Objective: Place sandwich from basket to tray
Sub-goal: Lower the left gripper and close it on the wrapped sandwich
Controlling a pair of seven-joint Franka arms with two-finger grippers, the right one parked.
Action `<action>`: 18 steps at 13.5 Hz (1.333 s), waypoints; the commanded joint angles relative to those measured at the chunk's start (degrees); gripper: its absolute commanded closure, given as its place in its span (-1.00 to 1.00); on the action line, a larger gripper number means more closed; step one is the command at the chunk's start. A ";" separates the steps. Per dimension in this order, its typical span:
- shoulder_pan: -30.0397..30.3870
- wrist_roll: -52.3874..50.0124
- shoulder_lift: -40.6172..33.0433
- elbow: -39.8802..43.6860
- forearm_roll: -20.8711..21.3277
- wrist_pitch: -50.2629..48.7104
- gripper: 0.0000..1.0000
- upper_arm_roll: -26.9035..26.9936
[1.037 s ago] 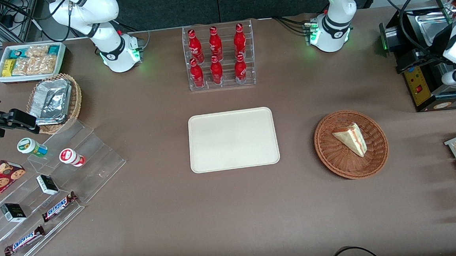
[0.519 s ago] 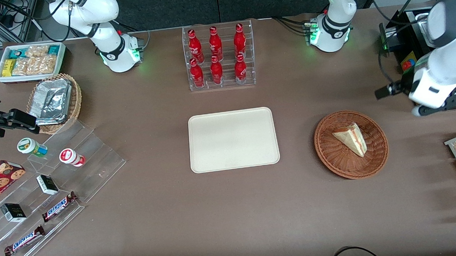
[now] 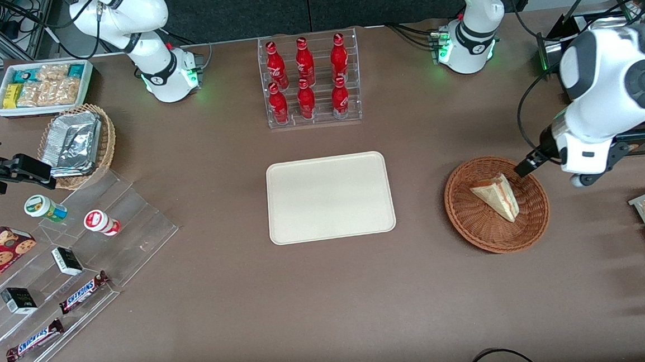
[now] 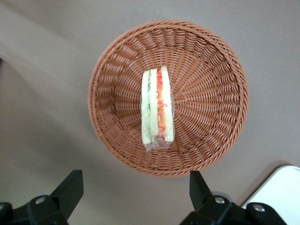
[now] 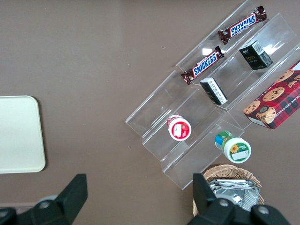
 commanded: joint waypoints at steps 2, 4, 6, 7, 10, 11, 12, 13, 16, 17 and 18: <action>-0.26 -3.99 1.03 -7.04 0.98 10.54 -1.00 -0.11; -0.26 -6.88 2.70 -8.20 0.98 14.60 -1.00 -0.11; -0.26 -7.07 4.11 -9.16 0.98 17.15 -1.00 -0.11; -0.26 -7.15 4.72 -10.39 0.98 19.78 -1.00 -0.11; -0.26 -8.20 7.53 -13.21 0.81 28.31 -1.00 -0.11; -0.26 -8.90 8.33 -13.21 0.81 29.55 -1.00 -0.11; -0.26 -9.43 8.86 -13.21 0.72 30.08 -1.00 -0.11; -0.26 -9.44 9.47 -13.21 0.72 30.26 -1.00 -0.11; -0.26 -9.70 11.84 -13.56 0.37 31.05 -0.64 -0.11; -0.26 -10.92 12.02 -13.74 0.37 30.62 -0.05 -0.11; -0.35 -12.67 12.20 -13.57 0.37 30.44 0.44 -0.11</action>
